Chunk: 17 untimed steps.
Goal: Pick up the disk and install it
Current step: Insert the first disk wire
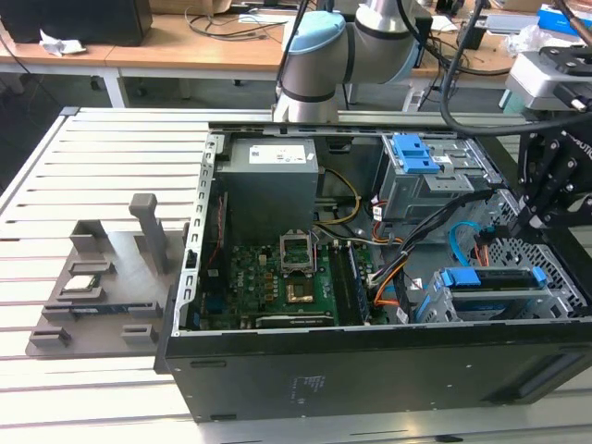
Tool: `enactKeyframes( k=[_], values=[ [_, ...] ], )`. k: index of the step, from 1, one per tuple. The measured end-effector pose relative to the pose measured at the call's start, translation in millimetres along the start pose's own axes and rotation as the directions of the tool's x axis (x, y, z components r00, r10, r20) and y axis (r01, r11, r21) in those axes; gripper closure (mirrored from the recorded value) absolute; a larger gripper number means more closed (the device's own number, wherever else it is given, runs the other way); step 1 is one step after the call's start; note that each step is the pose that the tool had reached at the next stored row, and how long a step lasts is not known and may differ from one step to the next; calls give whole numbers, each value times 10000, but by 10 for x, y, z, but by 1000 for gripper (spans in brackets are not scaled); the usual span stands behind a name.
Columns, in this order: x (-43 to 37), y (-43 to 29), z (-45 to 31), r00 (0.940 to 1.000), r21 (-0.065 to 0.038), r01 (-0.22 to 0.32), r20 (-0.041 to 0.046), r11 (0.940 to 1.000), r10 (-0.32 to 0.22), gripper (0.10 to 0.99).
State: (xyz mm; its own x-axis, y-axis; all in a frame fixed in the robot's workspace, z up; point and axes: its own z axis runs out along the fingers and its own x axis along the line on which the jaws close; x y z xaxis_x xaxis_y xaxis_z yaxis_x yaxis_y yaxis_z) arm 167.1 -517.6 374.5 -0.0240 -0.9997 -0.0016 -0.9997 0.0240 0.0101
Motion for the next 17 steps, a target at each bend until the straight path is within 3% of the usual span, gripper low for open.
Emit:
enactKeyframes(
  k=[5,14,15,17],
  values=[
    [-176,-18,60,10000,1,1,-16,10000,-1,980],
    [-180,-19,62,10000,1,1,-28,10000,-1,973],
    [-180,-19,61,10000,1,0,-30,10000,0,851],
    [-180,-19,62,10000,1,1,-34,10000,-1,725]
  ],
)
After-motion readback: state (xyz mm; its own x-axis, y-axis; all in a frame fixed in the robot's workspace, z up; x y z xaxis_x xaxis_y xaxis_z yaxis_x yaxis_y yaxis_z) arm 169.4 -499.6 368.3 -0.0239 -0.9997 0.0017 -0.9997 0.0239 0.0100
